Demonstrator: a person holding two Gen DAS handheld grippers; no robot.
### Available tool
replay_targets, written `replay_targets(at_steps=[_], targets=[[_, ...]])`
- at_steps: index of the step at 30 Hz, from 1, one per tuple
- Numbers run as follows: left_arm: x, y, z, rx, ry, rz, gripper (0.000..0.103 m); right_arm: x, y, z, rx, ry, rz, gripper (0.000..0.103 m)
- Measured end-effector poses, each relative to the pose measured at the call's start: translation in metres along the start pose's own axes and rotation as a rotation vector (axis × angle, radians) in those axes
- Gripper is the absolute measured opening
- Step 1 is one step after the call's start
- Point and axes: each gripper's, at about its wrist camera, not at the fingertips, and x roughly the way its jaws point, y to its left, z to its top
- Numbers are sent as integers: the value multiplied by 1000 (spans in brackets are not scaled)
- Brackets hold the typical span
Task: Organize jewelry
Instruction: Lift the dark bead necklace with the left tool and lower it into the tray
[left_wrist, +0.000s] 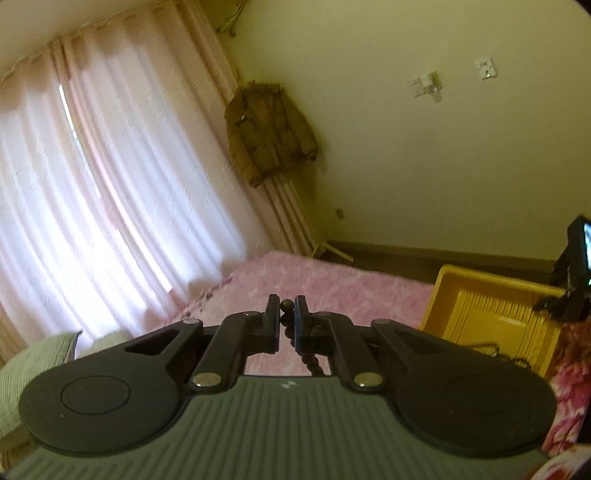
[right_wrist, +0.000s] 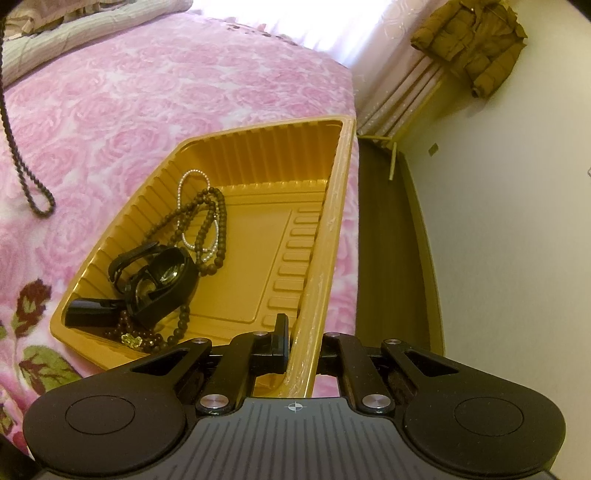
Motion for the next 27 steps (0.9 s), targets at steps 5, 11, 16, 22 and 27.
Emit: replay_targets(at_steps=[5,11,16,22,27], targets=[[3,-7,33,16,-46,-28,6,1,-4,-4,19,-3,11,7],[14,-23,65,36,-89,-65,6,4,-8,-7,50,-3,25,7],[23,-41,92,39,-127,-105,6,6,-11,-8,56,-1,18,7],[37,-68,122,33,-169,-171,6,8,-14,-11,81,0,40,7],[50,-91,137,38,-186,-218,6,8,-14,-12,88,-3,44,7]])
